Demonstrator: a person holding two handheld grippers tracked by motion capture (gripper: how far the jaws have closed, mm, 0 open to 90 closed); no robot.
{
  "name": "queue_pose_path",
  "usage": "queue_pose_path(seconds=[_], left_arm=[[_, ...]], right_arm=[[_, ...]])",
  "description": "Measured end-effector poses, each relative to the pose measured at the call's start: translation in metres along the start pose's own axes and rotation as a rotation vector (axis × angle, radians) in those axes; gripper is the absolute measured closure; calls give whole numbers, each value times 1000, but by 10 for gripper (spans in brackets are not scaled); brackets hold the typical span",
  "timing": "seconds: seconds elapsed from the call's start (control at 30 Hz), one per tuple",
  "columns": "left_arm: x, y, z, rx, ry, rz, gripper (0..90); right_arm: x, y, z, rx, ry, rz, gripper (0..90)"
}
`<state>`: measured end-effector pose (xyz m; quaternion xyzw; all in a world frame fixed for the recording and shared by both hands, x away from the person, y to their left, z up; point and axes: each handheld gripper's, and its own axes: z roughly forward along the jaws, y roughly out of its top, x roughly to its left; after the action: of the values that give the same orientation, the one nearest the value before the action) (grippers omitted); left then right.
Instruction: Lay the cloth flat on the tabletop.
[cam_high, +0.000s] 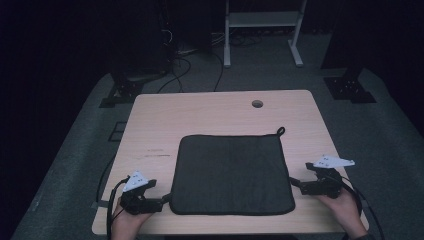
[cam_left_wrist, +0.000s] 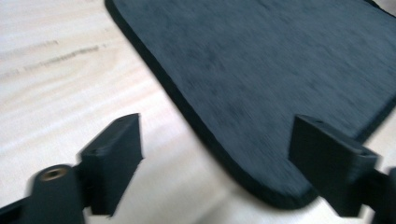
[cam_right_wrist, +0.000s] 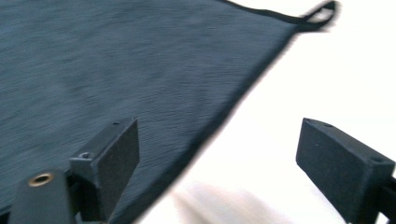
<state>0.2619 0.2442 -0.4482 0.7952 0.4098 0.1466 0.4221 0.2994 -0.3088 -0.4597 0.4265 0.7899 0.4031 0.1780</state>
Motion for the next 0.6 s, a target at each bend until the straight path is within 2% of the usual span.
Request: queue_pose_path(seconds=[0.13,0.2,0.33,0.47,0.6], left_arm=[[6,6,10,-1,17,21,87],[10,9,15,2,22,25,59],[17,16,22,-13,39,33,22],[24,22,29,-27,50,31,21],[30,29,40,-8,50,25,21]], right_arm=[[-16,0,9,11,-69,38,90],[-21,-1,15,39,-105,44,83],[-27,-2,27,85,-154,9,73],[-30,-2,33,105,-164,12,26],[-34,-4,34,109,-161,26,24]])
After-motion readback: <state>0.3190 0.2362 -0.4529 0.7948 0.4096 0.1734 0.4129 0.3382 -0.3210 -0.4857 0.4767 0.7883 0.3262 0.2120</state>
